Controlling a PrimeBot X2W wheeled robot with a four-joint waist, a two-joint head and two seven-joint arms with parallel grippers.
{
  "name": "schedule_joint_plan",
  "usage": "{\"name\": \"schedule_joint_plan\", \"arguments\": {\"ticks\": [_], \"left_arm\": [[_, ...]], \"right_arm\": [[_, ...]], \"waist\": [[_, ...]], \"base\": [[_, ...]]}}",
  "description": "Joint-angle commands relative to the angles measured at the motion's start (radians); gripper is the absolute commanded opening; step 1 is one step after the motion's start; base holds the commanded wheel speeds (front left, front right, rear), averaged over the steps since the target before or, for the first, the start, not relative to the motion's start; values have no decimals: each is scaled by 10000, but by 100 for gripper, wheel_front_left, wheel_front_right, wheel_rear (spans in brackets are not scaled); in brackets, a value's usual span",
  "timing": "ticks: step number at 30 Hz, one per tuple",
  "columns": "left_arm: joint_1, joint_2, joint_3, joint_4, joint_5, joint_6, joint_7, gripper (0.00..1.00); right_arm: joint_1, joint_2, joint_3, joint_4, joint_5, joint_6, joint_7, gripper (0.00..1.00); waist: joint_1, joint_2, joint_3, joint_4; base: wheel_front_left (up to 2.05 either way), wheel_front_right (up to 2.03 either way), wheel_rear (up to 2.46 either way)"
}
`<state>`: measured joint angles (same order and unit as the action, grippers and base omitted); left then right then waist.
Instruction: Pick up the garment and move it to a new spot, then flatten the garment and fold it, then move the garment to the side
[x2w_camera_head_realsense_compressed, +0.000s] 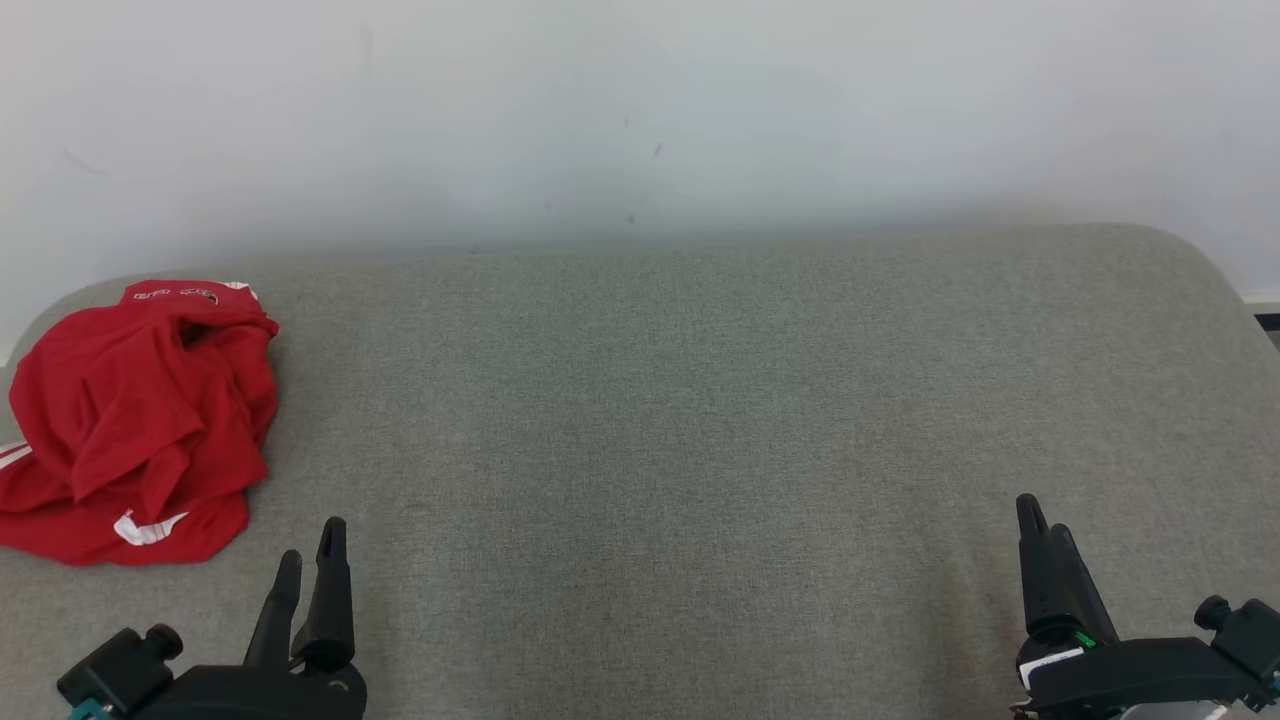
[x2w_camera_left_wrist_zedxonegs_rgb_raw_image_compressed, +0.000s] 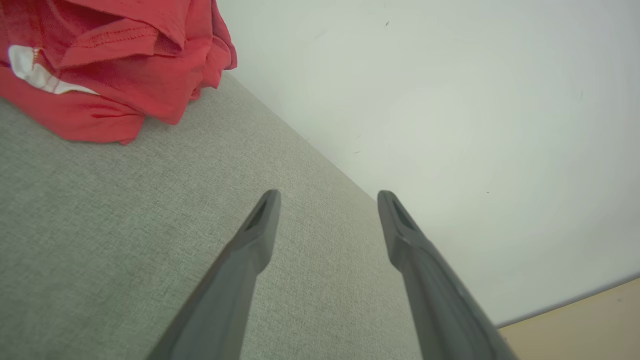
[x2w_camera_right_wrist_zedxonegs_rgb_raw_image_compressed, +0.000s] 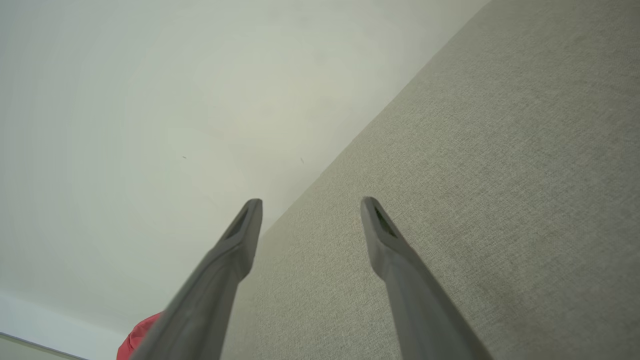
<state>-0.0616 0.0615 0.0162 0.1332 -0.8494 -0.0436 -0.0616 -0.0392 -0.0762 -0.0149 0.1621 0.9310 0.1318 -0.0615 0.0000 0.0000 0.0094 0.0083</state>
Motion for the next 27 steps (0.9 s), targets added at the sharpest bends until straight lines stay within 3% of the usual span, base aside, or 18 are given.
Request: {"name": "schedule_joint_plan", "arguments": {"ticks": [1, 27], "left_arm": [[-55, 105, -43, -197, 352, 49, -85, 100], [62, 403, -572, -596, 3391, 578, -838, 100]], "right_arm": [[-32, -112, 51, -183, -368, -7, -88, 100], [103, -174, 486, -434, -3746, -11, -844, 100]], "waist": [[0, 0, 2, 8], [0, 0, 42, 51]], "base": [[0, 0, 0], [0, 0, 0]]}}
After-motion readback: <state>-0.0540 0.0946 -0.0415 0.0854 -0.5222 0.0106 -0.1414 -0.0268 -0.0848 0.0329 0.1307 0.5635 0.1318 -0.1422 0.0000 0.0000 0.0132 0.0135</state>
